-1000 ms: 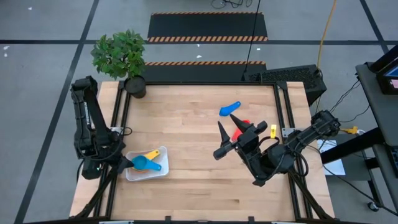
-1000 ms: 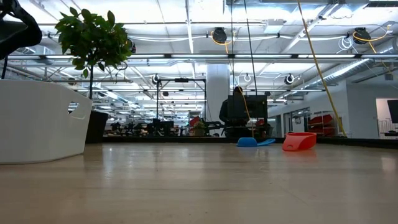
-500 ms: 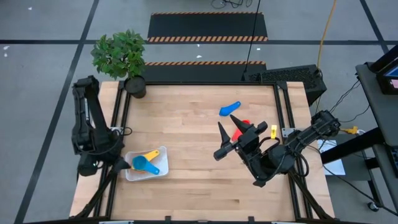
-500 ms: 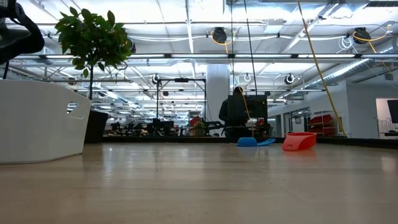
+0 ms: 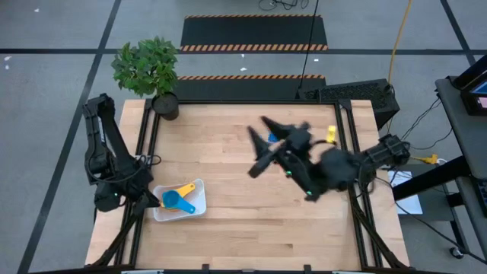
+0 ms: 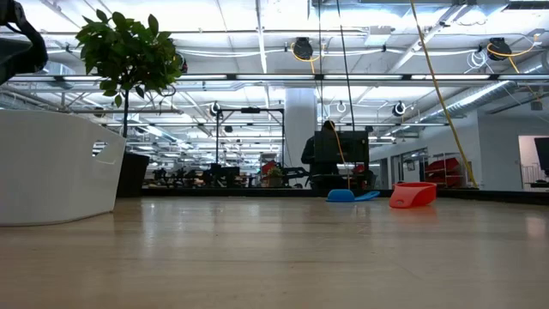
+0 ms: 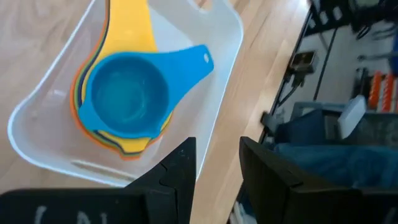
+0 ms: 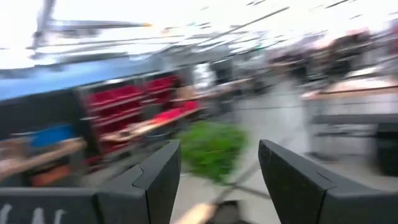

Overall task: Nest measuring cups in basket
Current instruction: Stack the light blue measuring cup on top of the yellow measuring cup in the white bin

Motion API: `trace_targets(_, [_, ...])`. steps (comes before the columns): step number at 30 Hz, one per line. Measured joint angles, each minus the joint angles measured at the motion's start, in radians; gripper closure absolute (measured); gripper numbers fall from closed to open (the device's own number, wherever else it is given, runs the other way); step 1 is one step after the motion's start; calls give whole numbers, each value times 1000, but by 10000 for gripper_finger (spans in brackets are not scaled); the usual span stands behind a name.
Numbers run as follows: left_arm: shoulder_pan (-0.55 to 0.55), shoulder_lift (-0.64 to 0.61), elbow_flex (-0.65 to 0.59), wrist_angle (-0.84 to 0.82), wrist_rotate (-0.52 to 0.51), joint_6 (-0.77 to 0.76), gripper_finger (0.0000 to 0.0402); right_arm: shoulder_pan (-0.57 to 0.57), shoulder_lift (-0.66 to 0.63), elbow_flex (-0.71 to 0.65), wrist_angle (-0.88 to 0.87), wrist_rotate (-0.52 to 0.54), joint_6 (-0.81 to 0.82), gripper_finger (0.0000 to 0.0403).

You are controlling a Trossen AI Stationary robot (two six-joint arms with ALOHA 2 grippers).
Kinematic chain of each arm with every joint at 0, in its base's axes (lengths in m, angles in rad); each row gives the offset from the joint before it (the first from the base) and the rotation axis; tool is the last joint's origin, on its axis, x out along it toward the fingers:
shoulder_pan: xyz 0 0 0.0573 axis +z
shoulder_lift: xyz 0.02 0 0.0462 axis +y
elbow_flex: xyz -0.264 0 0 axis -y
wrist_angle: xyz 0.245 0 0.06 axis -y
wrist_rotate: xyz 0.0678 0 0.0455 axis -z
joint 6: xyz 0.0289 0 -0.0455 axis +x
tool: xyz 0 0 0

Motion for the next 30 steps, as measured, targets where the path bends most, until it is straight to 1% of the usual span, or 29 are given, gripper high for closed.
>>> trace_targets(1, [14, 2, 0, 2, 28, 21, 277, -22, 19, 38, -89, -76, 93, 195])
trace_targets(3, [38, 10, 0, 4, 77, 59, 277, -71, 72, 114, -255, -264, 305, 195])
trace_targets(5, [54, 20, 0, 11, 117, 90, 277, -118, 147, 186, -368, -459, 479, 195])
trace_targets(8, [70, 39, 0, 33, 127, 107, 277, -168, 264, 262, -418, -744, 626, 195])
trace_targets(9, [72, 45, 0, 44, 126, 107, 277, -180, 300, 286, -427, -824, 663, 195])
trace_targets(12, [81, 68, 0, 63, 126, 97, 277, -214, 365, 344, -482, -1013, 780, 195])
trace_targets(14, [86, 79, 0, 60, 126, 64, 277, -234, 385, 366, -514, -1116, 845, 195])
trace_targets(15, [92, 79, 0, 59, 125, 48, 277, -242, 387, 367, -537, -1156, 868, 195])
trace_targets(17, [106, 78, 0, 59, 109, 4, 277, -252, 389, 367, -586, -1196, 896, 195])
trace_targets(21, [137, 73, 0, 59, 58, -57, 277, -254, 390, 366, -627, -1199, 892, 197])
trace_targets(25, [174, 60, 0, 59, 13, -52, 277, -253, 400, 368, -626, -1201, 885, 212])
trace_targets(30, [226, 26, 0, 59, -21, -26, 277, -256, 484, 366, -594, -1284, 900, 243])
